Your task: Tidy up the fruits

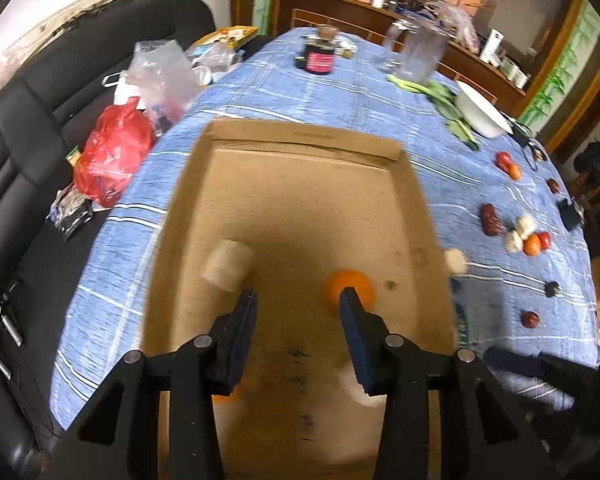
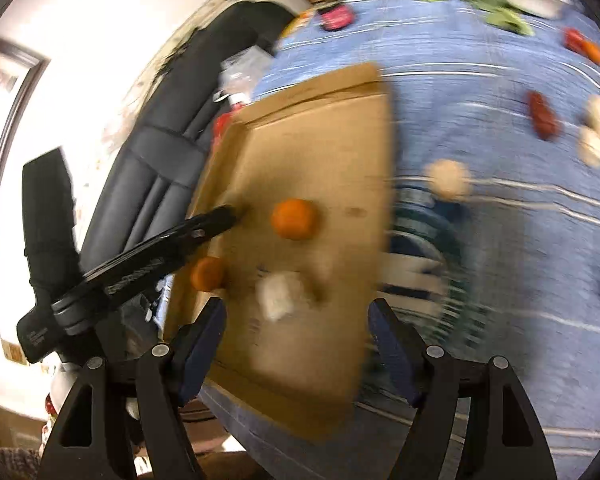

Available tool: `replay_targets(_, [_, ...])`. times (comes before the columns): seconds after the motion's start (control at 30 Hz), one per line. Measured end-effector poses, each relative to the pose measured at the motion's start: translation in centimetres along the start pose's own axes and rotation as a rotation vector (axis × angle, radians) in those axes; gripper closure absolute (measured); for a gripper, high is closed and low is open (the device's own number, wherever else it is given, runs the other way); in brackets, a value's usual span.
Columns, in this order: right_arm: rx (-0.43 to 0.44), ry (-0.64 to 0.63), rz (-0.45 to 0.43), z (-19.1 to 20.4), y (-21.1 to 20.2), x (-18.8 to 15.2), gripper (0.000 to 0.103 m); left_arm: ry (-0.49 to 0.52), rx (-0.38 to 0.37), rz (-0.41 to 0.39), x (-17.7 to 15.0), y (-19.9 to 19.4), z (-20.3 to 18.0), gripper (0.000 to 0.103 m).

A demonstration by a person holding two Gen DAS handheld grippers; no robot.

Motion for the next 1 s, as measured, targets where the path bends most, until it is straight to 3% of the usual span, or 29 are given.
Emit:
replay_targets(0.23, [-0.179,0.11,-0.175,-10.2,-14.2,2.0,0.025,0.053,-0.073,-0.011,-0.2,-1.4,-6.7,0.062])
replay_targets(0.47, [-0.508,0.055,-0.325,-17.0,-31.2,7.5,0.025,0.104,-0.114,-0.018,0.1,-2.1,-12.6,0.061])
replay_targets(0.6, [-0.645,0.027,-0.372,-19.0,-38.2,10.2,0.013,0.124,-0.123,-0.009,0.2,-1.8,-15.4,0.06])
replay_targets(0.67, [-0.673,0.018,-0.374,-19.3,-38.4,10.1,0.012,0.134,-0.127,0.0,0.0,-1.4,-16.5,0.059])
replay_targets(0.73, [-0.645,0.011,-0.33,-20.1,-36.1,9.2,0.012,0.143,-0.131,0.014,0.0,-0.8,-17.6,0.059])
replay_targets(0.83, [-0.605,0.003,-0.23,-21.1,-29.5,6.9,0.014,0.156,-0.13,0.022,0.1,0.0,-18.9,0.059])
replay_targets(0.9, [-0.561,-0.004,-0.171,-21.1,-25.5,5.7,0.038,0.164,-0.124,0.023,0.1,0.7,-19.3,0.059])
replay_targets(1.0, [-0.517,-0.042,-0.127,-20.7,-21.0,4.4,0.047,0.177,-0.1,0.029,0.4,2.0,-19.3,0.059])
Point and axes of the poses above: each gripper's, at about its wrist camera, not at the fingertips, and y roughly the way its jaws point, z to its left, x to its top, the point moved 9 cm from there along y, roughly the way its jaws point, and after that the axes turned 11 degrees about x, right-handed, at the moved point
